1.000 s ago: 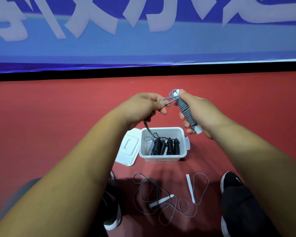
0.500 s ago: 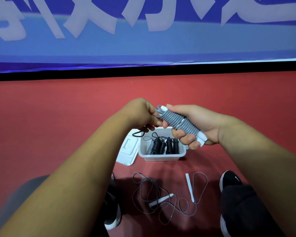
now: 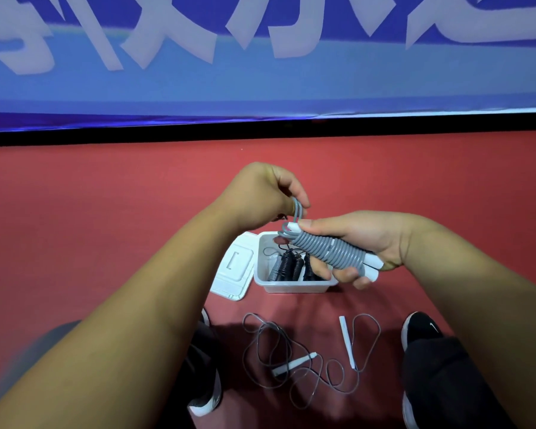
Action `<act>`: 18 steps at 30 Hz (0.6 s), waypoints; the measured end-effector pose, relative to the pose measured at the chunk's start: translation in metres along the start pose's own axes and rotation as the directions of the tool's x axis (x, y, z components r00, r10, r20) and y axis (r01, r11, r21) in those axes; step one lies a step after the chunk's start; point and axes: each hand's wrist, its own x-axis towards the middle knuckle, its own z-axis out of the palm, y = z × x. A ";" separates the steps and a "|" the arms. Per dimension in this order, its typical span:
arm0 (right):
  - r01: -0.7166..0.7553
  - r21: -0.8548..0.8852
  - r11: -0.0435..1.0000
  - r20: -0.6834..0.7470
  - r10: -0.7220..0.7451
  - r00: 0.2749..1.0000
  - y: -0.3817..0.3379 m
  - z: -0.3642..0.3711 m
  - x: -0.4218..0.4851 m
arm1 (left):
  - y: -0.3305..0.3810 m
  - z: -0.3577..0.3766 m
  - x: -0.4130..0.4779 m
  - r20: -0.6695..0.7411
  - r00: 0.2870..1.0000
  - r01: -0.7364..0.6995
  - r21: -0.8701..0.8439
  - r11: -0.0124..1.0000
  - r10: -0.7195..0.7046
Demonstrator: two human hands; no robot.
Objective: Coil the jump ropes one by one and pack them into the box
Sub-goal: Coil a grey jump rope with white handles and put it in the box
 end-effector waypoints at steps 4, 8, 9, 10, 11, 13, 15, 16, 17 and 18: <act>0.087 0.036 0.996 -0.215 -0.077 0.974 0.001 0.001 0.010 | 0.001 0.000 0.000 -0.126 0.989 -0.063 0.128 0.990 0.079; 0.175 0.106 0.979 -0.372 -0.124 0.920 -0.005 0.001 0.011 | -0.002 -0.003 0.007 -0.198 0.961 -0.147 0.219 0.965 0.191; 0.186 0.118 0.975 -0.418 -0.121 0.900 -0.006 0.001 0.012 | -0.001 -0.003 0.008 -0.180 0.959 -0.171 0.254 0.952 0.221; 0.191 0.123 0.974 -0.457 -0.116 0.882 -0.006 0.001 0.013 | -0.001 -0.004 0.008 -0.151 0.956 -0.198 0.306 0.931 0.252; 0.197 0.131 0.972 -0.484 -0.110 0.868 -0.005 0.000 0.015 | 0.000 -0.003 0.008 -0.118 0.952 -0.222 0.362 0.905 0.281; 0.214 0.165 0.963 -0.512 -0.102 0.853 -0.003 0.000 0.019 | 0.001 -0.001 0.009 -0.077 0.947 -0.248 0.438 0.864 0.311; 0.236 0.203 0.950 -0.530 -0.096 0.842 -0.004 0.001 0.021 | 0.003 0.003 0.009 -0.072 0.959 -0.218 0.432 0.875 0.274; 0.247 0.220 0.944 -0.535 -0.095 0.839 -0.004 0.001 0.021 | 0.003 0.005 0.009 -0.085 0.969 -0.181 0.403 0.897 0.233; 0.259 0.238 0.936 -0.534 -0.097 0.840 -0.005 0.001 0.021 | 0.003 0.007 0.010 -0.103 0.976 -0.141 0.367 0.919 0.191; 0.274 0.254 0.927 -0.527 -0.105 0.843 -0.006 0.002 0.020 | 0.002 0.008 0.010 -0.121 0.980 -0.109 0.329 0.938 0.156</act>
